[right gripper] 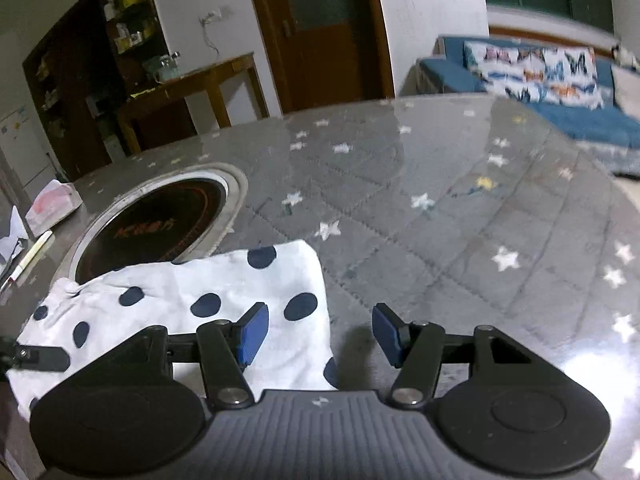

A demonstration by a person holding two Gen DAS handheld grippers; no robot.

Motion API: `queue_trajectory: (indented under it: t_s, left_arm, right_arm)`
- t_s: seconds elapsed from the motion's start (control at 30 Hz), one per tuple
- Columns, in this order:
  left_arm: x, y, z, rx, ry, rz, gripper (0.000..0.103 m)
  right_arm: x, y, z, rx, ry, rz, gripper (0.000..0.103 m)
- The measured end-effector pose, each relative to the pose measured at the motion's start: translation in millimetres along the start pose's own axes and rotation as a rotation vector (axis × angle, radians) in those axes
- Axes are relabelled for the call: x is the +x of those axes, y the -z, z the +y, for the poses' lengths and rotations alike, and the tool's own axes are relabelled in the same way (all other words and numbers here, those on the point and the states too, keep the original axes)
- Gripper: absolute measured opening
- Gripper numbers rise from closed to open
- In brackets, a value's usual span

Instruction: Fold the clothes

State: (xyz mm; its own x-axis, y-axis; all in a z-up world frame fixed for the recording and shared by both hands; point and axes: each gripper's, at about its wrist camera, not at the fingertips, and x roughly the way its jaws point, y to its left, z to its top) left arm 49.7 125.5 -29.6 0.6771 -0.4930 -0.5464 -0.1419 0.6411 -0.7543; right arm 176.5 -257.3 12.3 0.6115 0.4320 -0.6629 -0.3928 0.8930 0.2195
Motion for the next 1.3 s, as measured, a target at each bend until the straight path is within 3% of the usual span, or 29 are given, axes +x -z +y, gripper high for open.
queue_trajectory:
  t_s: [0.13,0.27,0.47,0.93,1.3]
  left_arm:
    - [-1,-2,1,0.013,0.005,0.007,0.033]
    - [-2,-2,-1,0.032,0.001,0.009,0.033]
    - [0,0,-8,0.069,-0.015,0.007,0.031]
    - [17,6,-64,0.219,-0.078,-0.009,0.029]
    - [51,2,-127,0.349,-0.090,-0.018,0.029]
  right_arm:
    - [2,4,4,0.000,-0.031,0.000,0.057]
    - [4,6,10,-0.002,-0.054,0.007,0.035]
    - [4,9,11,0.018,-0.074,0.000,0.013]
    - [-27,8,-1,0.054,-0.123,-0.130,0.007]
    - [-58,-17,-47,0.053,-0.058,-0.239,0.006]
